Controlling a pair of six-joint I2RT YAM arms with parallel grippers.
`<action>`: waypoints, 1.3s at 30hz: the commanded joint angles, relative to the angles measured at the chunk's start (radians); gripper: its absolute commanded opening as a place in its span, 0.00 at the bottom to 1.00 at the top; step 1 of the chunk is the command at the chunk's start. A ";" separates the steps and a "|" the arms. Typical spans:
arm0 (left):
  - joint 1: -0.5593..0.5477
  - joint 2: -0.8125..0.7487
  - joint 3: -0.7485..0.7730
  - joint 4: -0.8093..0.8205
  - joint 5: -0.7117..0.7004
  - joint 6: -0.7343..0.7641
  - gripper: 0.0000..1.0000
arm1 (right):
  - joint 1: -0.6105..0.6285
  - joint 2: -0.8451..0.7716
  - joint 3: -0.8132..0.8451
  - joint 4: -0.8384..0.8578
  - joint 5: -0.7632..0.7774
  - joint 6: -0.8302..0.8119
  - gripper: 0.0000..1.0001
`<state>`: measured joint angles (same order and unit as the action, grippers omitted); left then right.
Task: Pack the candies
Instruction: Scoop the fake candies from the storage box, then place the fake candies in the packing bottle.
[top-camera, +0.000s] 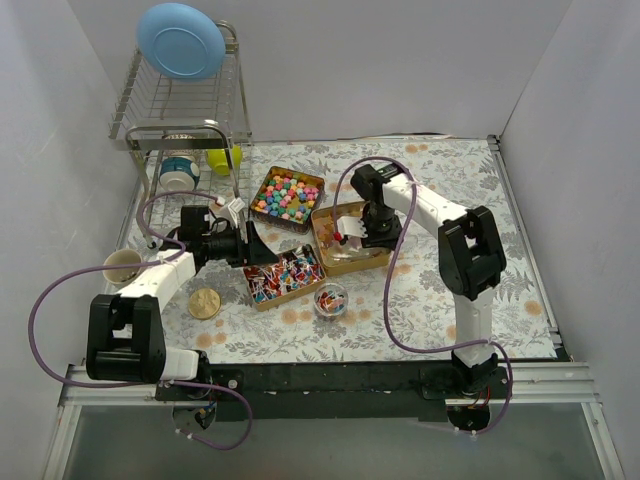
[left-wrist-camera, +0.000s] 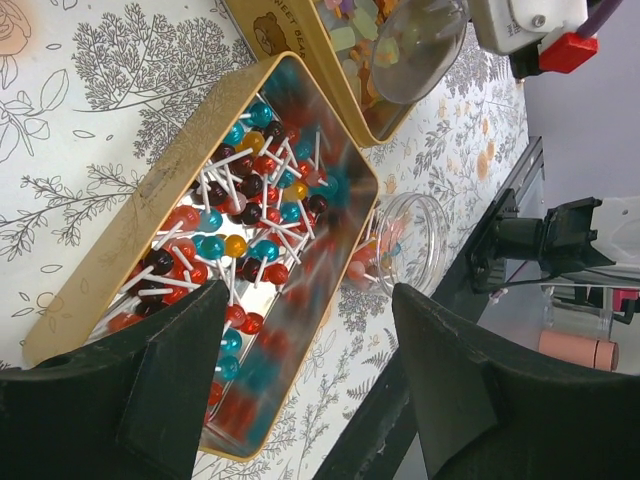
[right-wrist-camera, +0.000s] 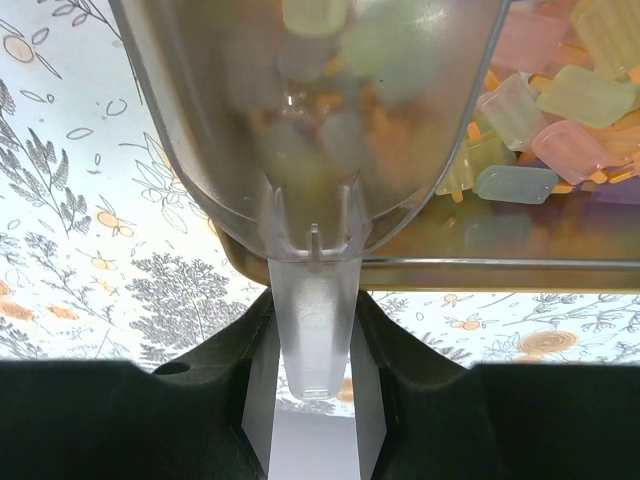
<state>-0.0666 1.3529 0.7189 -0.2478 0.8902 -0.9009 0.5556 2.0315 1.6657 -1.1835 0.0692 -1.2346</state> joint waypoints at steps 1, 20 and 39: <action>0.007 -0.014 0.042 -0.030 0.001 0.046 0.66 | -0.034 -0.063 -0.015 0.019 -0.095 0.050 0.01; -0.058 -0.072 0.062 0.148 0.223 -0.170 0.00 | 0.159 -0.294 -0.049 -0.054 0.170 0.070 0.01; -0.156 0.015 0.083 0.185 0.107 -0.201 0.00 | 0.409 -0.275 0.256 -0.099 0.073 0.227 0.01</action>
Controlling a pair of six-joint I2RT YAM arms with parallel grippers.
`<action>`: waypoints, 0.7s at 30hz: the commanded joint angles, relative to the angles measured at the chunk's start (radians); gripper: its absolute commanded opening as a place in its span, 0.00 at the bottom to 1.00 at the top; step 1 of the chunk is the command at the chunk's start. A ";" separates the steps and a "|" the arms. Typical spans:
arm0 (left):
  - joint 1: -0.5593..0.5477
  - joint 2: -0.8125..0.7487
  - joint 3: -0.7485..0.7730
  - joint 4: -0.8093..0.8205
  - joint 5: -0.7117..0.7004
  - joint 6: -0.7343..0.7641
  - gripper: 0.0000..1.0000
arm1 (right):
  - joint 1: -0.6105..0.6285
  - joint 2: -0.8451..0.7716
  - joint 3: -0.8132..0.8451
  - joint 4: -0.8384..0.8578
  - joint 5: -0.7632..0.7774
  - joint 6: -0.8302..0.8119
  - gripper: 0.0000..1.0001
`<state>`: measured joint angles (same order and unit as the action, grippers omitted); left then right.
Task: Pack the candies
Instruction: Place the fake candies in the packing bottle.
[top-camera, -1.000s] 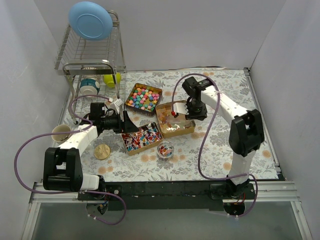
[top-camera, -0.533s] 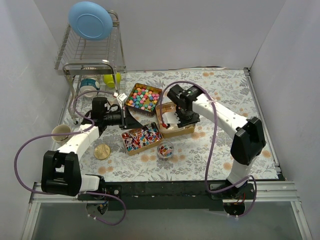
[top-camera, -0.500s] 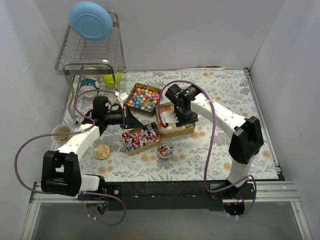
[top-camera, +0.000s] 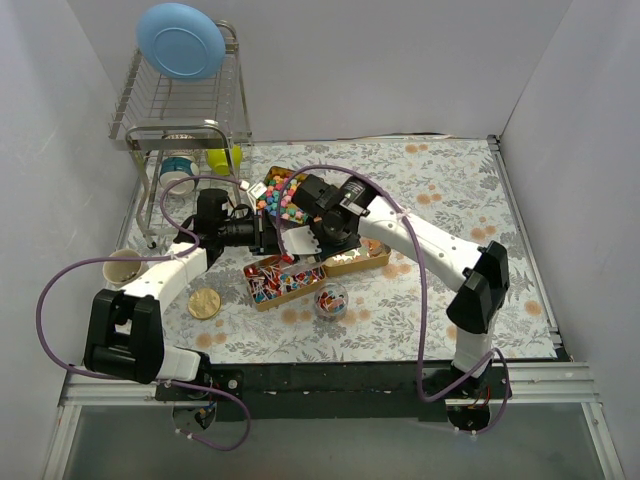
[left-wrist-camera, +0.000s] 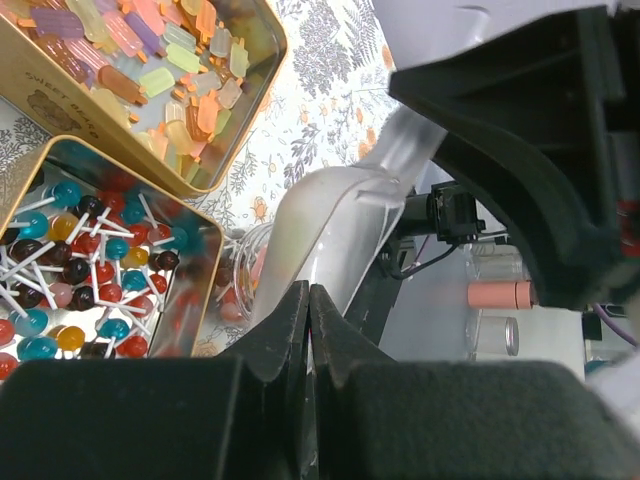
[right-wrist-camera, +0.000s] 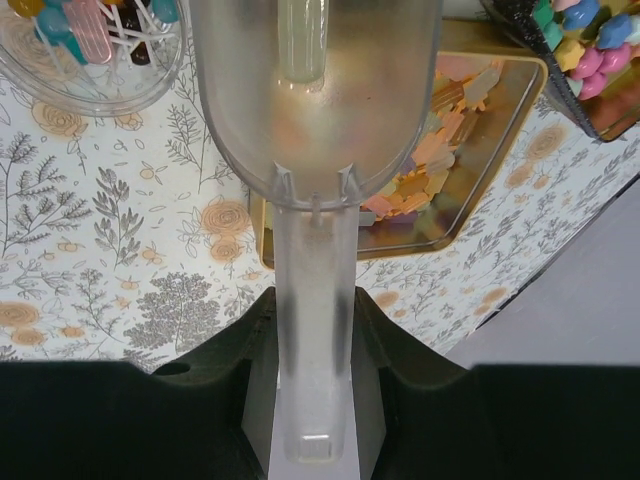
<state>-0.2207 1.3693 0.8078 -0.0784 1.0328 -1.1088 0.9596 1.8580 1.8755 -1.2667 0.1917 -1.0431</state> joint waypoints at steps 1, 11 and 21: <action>-0.002 0.001 -0.007 0.015 -0.036 0.006 0.00 | 0.005 -0.111 0.044 -0.014 -0.060 0.044 0.01; 0.010 -0.030 0.033 -0.003 -0.001 0.043 0.18 | -0.019 -0.278 -0.266 0.030 -0.055 0.011 0.01; 0.046 -0.068 -0.012 -0.067 -0.034 0.109 0.44 | -0.035 -0.358 -0.395 0.001 0.008 -0.060 0.01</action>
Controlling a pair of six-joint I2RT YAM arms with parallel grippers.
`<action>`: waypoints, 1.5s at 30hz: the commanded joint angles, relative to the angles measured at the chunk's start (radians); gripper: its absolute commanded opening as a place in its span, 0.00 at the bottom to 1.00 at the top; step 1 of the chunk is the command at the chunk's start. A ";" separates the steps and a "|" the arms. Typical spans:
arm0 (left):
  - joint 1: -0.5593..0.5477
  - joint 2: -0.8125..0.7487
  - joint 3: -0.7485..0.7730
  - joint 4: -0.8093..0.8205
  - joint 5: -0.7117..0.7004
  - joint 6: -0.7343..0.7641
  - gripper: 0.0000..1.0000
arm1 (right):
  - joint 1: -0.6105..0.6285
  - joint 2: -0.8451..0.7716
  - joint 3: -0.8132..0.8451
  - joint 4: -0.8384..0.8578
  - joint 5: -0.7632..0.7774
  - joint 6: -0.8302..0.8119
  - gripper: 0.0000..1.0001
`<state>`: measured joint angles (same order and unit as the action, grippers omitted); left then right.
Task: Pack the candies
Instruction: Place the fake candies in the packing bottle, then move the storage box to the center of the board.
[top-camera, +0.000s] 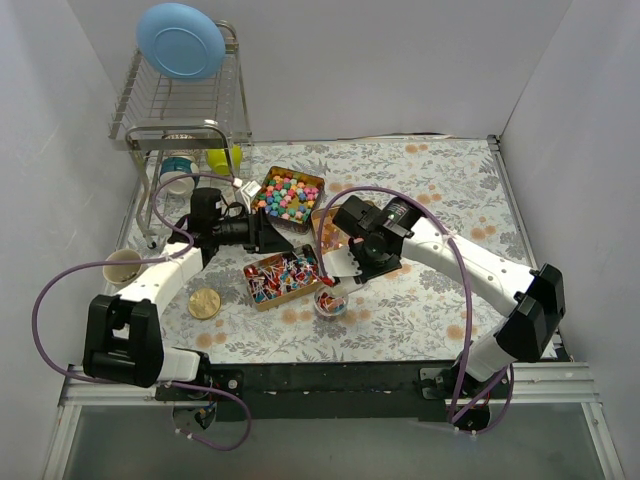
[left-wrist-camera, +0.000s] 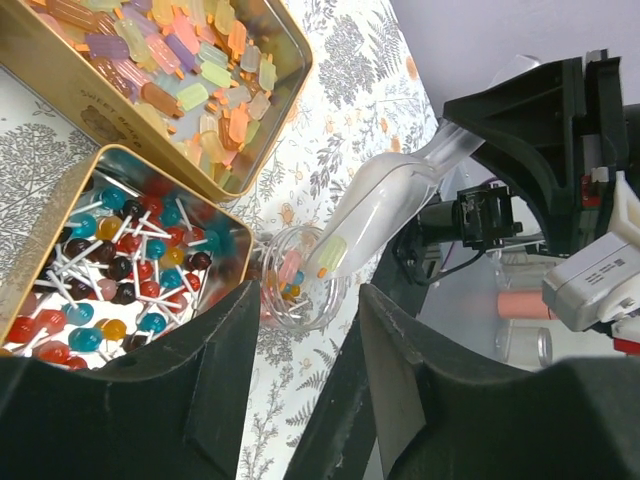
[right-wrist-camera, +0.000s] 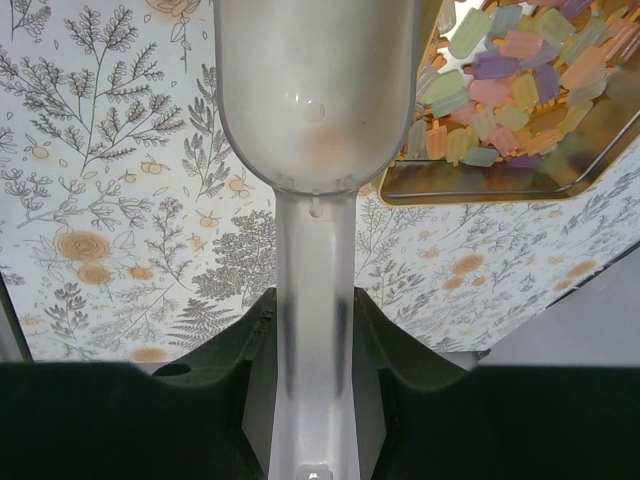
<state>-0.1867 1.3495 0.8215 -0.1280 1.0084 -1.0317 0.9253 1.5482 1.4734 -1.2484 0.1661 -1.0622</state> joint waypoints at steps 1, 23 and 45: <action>0.012 -0.056 -0.033 -0.013 -0.010 0.027 0.44 | 0.000 -0.045 0.010 -0.022 0.041 -0.045 0.01; -0.117 0.088 0.024 -0.070 -0.376 0.029 0.45 | -0.224 -0.010 0.246 0.026 0.036 0.186 0.01; -0.434 0.578 0.415 -0.018 -0.637 -0.010 0.12 | -0.448 -0.209 -0.011 0.322 0.059 0.416 0.01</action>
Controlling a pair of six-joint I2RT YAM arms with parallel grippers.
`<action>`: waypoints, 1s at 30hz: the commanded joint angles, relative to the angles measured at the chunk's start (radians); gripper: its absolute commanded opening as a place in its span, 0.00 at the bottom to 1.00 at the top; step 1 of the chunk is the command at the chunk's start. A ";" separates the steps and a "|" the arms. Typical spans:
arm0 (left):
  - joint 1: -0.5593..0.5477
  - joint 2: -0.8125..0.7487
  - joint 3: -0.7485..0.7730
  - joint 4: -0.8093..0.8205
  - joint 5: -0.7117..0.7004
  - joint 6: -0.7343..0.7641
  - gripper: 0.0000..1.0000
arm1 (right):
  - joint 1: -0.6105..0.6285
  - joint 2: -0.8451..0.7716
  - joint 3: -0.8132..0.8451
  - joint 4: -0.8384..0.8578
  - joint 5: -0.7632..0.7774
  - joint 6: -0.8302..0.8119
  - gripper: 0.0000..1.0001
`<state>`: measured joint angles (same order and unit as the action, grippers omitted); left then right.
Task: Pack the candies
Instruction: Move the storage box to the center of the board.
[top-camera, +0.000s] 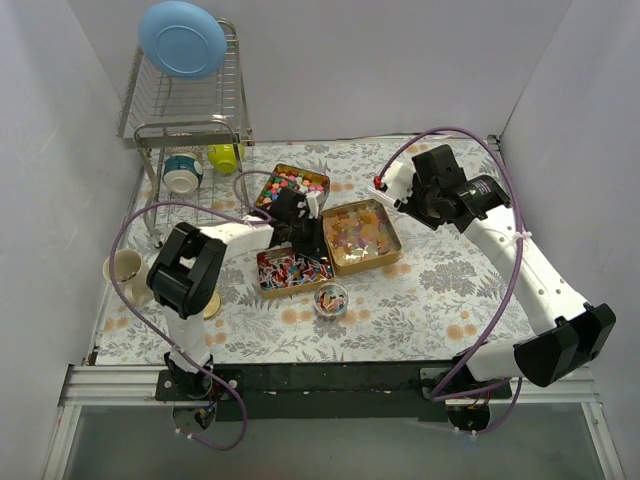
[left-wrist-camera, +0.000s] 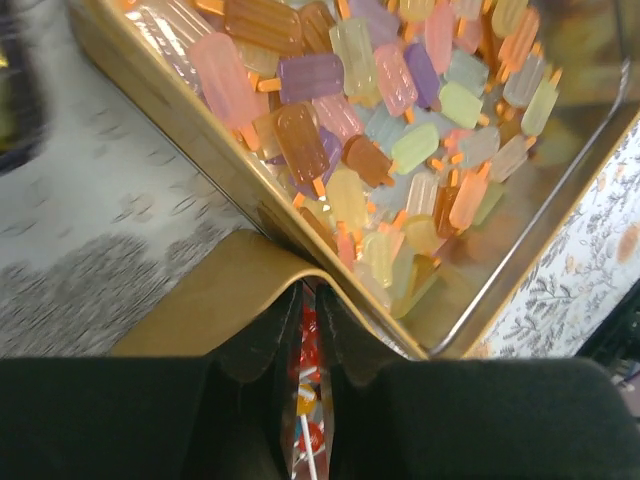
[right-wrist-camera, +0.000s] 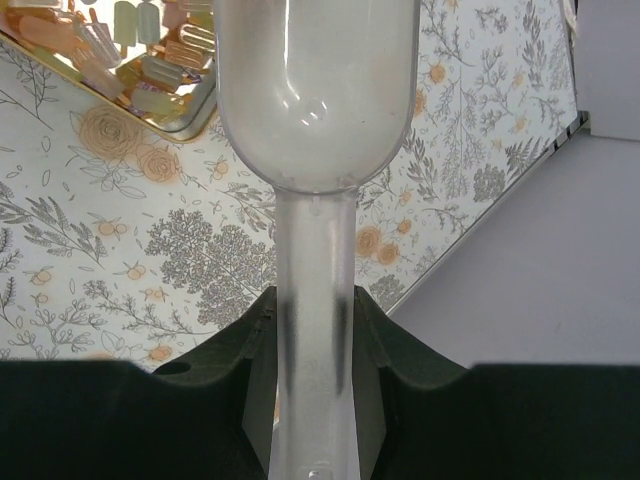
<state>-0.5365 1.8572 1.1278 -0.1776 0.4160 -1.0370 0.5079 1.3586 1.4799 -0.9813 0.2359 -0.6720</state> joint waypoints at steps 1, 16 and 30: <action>-0.098 0.086 0.136 0.029 -0.045 -0.005 0.13 | -0.035 -0.019 -0.020 0.055 -0.012 0.023 0.01; -0.224 0.335 0.496 0.033 -0.063 -0.001 0.15 | -0.115 -0.022 -0.040 0.061 -0.014 0.022 0.01; -0.332 0.430 0.719 0.063 -0.103 0.066 0.44 | -0.163 -0.067 -0.063 0.070 0.037 0.022 0.01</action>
<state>-0.8707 2.3699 1.8145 -0.1291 0.3496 -1.0309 0.3637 1.3304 1.4094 -0.9573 0.2607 -0.6586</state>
